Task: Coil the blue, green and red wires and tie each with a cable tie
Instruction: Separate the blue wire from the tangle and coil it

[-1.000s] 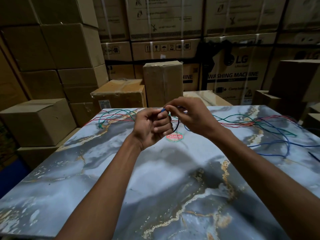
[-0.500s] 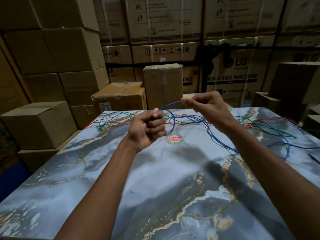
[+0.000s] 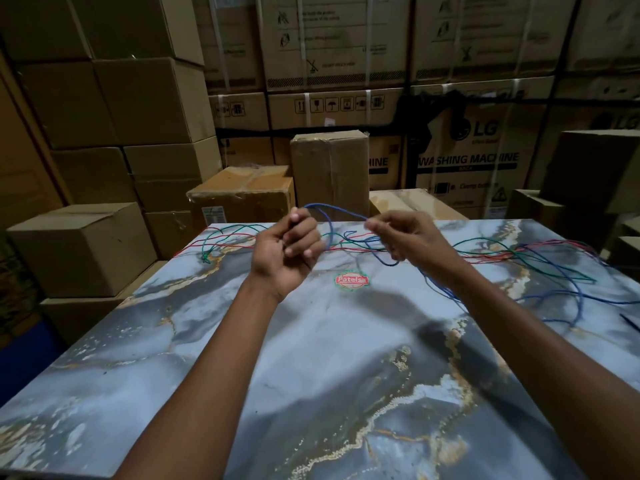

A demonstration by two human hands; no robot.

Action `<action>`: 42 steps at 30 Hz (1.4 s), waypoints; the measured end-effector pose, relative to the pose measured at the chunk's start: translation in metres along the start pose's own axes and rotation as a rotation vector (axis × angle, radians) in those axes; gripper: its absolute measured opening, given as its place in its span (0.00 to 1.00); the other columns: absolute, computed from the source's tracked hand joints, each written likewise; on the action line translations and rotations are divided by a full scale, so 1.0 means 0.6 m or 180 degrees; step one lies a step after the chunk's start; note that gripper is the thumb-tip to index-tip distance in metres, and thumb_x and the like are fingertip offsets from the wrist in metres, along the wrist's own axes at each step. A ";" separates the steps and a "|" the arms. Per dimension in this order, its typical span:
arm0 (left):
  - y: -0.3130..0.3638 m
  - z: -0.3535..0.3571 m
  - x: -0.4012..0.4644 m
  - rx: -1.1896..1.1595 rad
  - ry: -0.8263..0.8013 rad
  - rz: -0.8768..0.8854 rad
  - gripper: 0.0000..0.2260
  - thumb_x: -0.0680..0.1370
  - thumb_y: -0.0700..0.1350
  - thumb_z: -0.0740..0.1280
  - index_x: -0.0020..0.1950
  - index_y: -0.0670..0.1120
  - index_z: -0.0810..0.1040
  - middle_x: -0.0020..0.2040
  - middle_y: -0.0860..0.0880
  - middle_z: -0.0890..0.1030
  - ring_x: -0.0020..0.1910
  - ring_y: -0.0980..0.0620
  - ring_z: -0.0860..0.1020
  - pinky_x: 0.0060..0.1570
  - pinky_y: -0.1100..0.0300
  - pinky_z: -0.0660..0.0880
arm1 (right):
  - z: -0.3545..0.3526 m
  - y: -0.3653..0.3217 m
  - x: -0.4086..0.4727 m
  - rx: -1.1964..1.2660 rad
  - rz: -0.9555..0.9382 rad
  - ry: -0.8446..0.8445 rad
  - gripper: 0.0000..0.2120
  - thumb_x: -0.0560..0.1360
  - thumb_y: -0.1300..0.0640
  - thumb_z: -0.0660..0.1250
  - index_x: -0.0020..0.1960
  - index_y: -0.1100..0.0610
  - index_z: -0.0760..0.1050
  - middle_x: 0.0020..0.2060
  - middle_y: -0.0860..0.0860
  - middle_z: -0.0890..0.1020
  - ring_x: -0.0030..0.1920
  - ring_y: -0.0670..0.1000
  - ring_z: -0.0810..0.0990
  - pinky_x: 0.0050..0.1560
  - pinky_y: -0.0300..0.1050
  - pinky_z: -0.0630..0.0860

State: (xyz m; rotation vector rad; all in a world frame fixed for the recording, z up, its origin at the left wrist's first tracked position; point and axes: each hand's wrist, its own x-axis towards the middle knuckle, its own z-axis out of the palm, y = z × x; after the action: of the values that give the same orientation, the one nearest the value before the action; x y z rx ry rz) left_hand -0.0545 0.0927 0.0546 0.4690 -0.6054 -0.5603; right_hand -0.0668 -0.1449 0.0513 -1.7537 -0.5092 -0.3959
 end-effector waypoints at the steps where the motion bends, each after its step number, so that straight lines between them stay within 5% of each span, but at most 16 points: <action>1: 0.006 -0.008 0.000 -0.0197 0.0134 0.0188 0.11 0.83 0.42 0.52 0.43 0.46 0.68 0.27 0.53 0.63 0.22 0.56 0.58 0.29 0.63 0.62 | -0.001 0.010 -0.002 0.0004 0.0053 -0.0242 0.08 0.81 0.56 0.70 0.47 0.59 0.84 0.28 0.51 0.74 0.30 0.49 0.69 0.31 0.40 0.67; 4: 0.024 -0.034 -0.003 -0.0455 0.0647 0.0650 0.09 0.79 0.37 0.53 0.43 0.45 0.69 0.27 0.53 0.66 0.21 0.57 0.62 0.28 0.64 0.65 | 0.000 0.023 -0.002 0.0057 0.0166 -0.0443 0.07 0.80 0.63 0.70 0.54 0.66 0.82 0.33 0.56 0.80 0.32 0.52 0.74 0.35 0.42 0.72; 10: 0.046 -0.038 -0.006 -0.0376 0.1552 0.1278 0.14 0.85 0.42 0.52 0.46 0.44 0.74 0.33 0.53 0.77 0.22 0.58 0.66 0.30 0.64 0.67 | 0.024 0.034 -0.012 -0.1562 -0.0550 -0.0452 0.12 0.79 0.63 0.69 0.59 0.52 0.79 0.39 0.49 0.83 0.39 0.53 0.81 0.44 0.52 0.80; 12: 0.053 -0.032 -0.009 -0.0353 0.1739 0.1457 0.15 0.85 0.43 0.52 0.48 0.43 0.76 0.37 0.51 0.83 0.24 0.57 0.72 0.31 0.64 0.72 | 0.047 0.031 -0.020 -0.1872 -0.0830 -0.0458 0.16 0.77 0.65 0.67 0.62 0.52 0.79 0.39 0.49 0.81 0.39 0.51 0.78 0.45 0.48 0.78; 16: 0.052 -0.034 -0.010 0.0058 0.1722 0.1458 0.16 0.86 0.46 0.51 0.54 0.43 0.77 0.50 0.46 0.86 0.42 0.53 0.85 0.41 0.60 0.82 | 0.079 0.013 -0.025 -0.2130 -0.0978 -0.0472 0.17 0.74 0.66 0.66 0.60 0.55 0.82 0.42 0.50 0.83 0.39 0.49 0.77 0.42 0.40 0.68; 19: 0.042 -0.035 -0.004 0.0807 0.1637 0.1403 0.15 0.86 0.46 0.51 0.59 0.42 0.75 0.57 0.44 0.84 0.56 0.48 0.83 0.57 0.55 0.79 | 0.099 -0.015 -0.027 -0.2459 -0.1165 -0.0795 0.15 0.76 0.66 0.66 0.59 0.56 0.84 0.47 0.53 0.84 0.43 0.52 0.79 0.43 0.40 0.66; 22: 0.030 -0.027 0.001 0.1654 0.1503 0.1229 0.14 0.86 0.45 0.54 0.64 0.39 0.73 0.62 0.40 0.81 0.61 0.44 0.81 0.61 0.53 0.77 | 0.118 -0.041 -0.029 -0.2727 -0.1345 -0.1017 0.15 0.78 0.64 0.63 0.60 0.54 0.84 0.49 0.54 0.81 0.48 0.57 0.80 0.43 0.48 0.73; 27: 0.002 -0.007 -0.003 0.3947 0.1240 0.0671 0.15 0.85 0.43 0.56 0.55 0.41 0.81 0.48 0.43 0.86 0.45 0.47 0.84 0.50 0.54 0.79 | 0.104 -0.080 -0.014 -0.2625 -0.1761 -0.0604 0.12 0.77 0.61 0.67 0.55 0.53 0.86 0.52 0.53 0.84 0.44 0.58 0.83 0.41 0.52 0.79; 30: -0.009 0.002 -0.008 0.4278 0.0834 0.0361 0.19 0.86 0.41 0.54 0.42 0.40 0.79 0.32 0.45 0.83 0.29 0.45 0.77 0.34 0.55 0.75 | 0.078 -0.086 -0.002 -0.2377 -0.1633 -0.0170 0.07 0.76 0.58 0.71 0.51 0.53 0.87 0.42 0.50 0.85 0.34 0.41 0.76 0.37 0.42 0.75; 32: -0.011 0.001 -0.007 0.4156 0.0803 0.0235 0.20 0.86 0.43 0.53 0.40 0.40 0.79 0.25 0.48 0.73 0.24 0.49 0.68 0.34 0.54 0.72 | 0.062 -0.083 -0.001 -0.2130 -0.1525 0.0111 0.03 0.73 0.57 0.78 0.47 0.56 0.86 0.40 0.49 0.86 0.34 0.36 0.77 0.38 0.31 0.71; 35: -0.006 0.006 -0.007 0.3542 0.0833 -0.0088 0.20 0.84 0.44 0.53 0.40 0.39 0.77 0.25 0.49 0.60 0.25 0.51 0.58 0.32 0.55 0.66 | 0.038 -0.087 0.002 -0.1928 -0.1205 0.0356 0.15 0.67 0.46 0.83 0.41 0.57 0.84 0.34 0.47 0.84 0.35 0.42 0.80 0.35 0.34 0.73; 38: 0.003 0.021 -0.013 0.2903 0.0730 -0.0412 0.17 0.82 0.45 0.55 0.34 0.44 0.72 0.25 0.50 0.56 0.27 0.50 0.53 0.31 0.56 0.61 | 0.023 -0.090 0.011 -0.2145 -0.0737 0.0218 0.23 0.63 0.33 0.78 0.34 0.54 0.82 0.26 0.45 0.78 0.27 0.43 0.72 0.28 0.35 0.65; 40: 0.011 0.028 -0.016 0.2190 0.0732 -0.0480 0.15 0.80 0.46 0.56 0.33 0.47 0.69 0.24 0.53 0.54 0.25 0.52 0.51 0.29 0.59 0.59 | 0.014 -0.096 0.016 -0.2149 -0.0569 0.0137 0.28 0.65 0.33 0.76 0.28 0.57 0.75 0.22 0.47 0.70 0.24 0.44 0.64 0.26 0.38 0.59; 42: 0.025 0.028 -0.021 0.1465 0.0582 -0.0295 0.15 0.80 0.46 0.55 0.33 0.48 0.68 0.24 0.54 0.53 0.23 0.54 0.50 0.28 0.60 0.56 | -0.003 -0.100 0.022 -0.1711 -0.0257 0.0085 0.26 0.70 0.40 0.77 0.31 0.62 0.76 0.22 0.48 0.68 0.23 0.43 0.66 0.26 0.38 0.64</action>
State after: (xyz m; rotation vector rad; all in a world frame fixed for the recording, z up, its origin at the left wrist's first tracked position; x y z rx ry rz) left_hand -0.0685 0.1075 0.0700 0.9758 -0.5375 -0.4577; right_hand -0.0875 -0.1331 0.1081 -2.2436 -0.4832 -0.6572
